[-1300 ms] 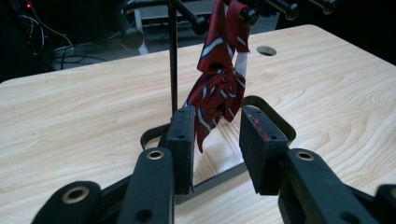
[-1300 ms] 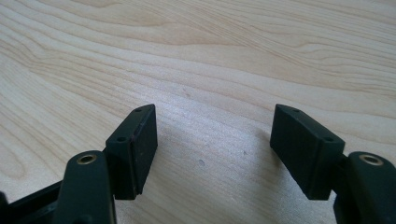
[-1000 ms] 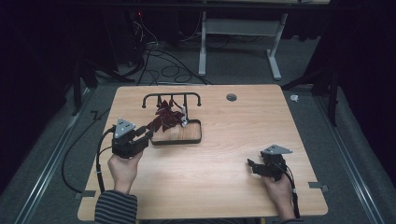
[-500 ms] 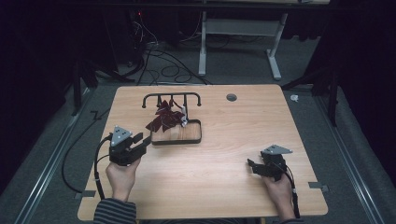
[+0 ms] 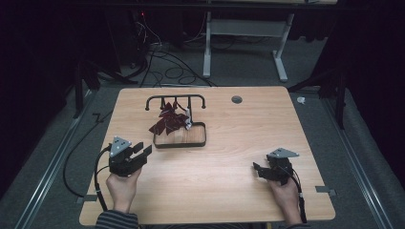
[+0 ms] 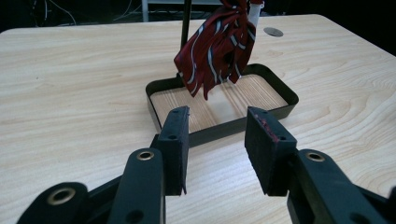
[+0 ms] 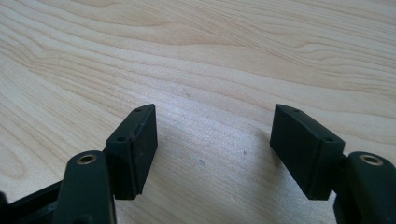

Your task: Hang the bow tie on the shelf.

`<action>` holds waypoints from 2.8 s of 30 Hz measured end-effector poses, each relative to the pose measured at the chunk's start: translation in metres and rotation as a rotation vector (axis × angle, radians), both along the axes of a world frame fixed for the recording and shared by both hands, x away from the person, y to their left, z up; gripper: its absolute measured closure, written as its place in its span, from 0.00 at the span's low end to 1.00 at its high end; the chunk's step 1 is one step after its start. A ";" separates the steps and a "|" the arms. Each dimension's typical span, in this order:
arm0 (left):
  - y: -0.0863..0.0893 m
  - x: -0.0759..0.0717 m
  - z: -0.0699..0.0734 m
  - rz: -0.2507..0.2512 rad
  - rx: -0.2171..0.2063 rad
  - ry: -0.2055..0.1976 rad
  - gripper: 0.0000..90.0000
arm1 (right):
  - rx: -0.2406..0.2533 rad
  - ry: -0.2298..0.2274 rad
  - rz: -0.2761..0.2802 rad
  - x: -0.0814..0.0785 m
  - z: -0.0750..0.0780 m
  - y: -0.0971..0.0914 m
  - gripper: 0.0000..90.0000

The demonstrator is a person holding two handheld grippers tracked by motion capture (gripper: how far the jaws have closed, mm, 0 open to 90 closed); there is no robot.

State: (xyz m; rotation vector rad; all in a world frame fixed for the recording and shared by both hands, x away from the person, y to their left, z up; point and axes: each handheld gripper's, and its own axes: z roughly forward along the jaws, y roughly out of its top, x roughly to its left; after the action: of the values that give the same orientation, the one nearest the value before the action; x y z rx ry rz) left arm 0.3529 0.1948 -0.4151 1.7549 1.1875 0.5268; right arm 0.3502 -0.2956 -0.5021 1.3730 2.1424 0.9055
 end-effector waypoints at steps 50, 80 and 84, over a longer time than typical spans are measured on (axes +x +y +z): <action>0.002 -0.016 -0.063 -0.011 -0.012 0.135 0.63 | -0.001 -0.001 0.000 0.000 0.000 0.000 0.37; -0.029 -0.012 -0.083 -0.067 0.102 0.162 0.60 | -0.002 -0.002 0.002 0.000 0.000 0.000 0.37; -0.032 -0.011 -0.085 -0.070 0.117 0.162 0.60 | -0.002 -0.002 0.002 0.000 0.000 0.000 0.37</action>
State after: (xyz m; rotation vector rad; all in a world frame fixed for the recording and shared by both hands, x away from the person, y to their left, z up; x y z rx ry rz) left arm 0.3421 0.1625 -0.5000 1.9625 1.2218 0.4265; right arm 0.3502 -0.2956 -0.5022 1.3693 2.1428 0.9048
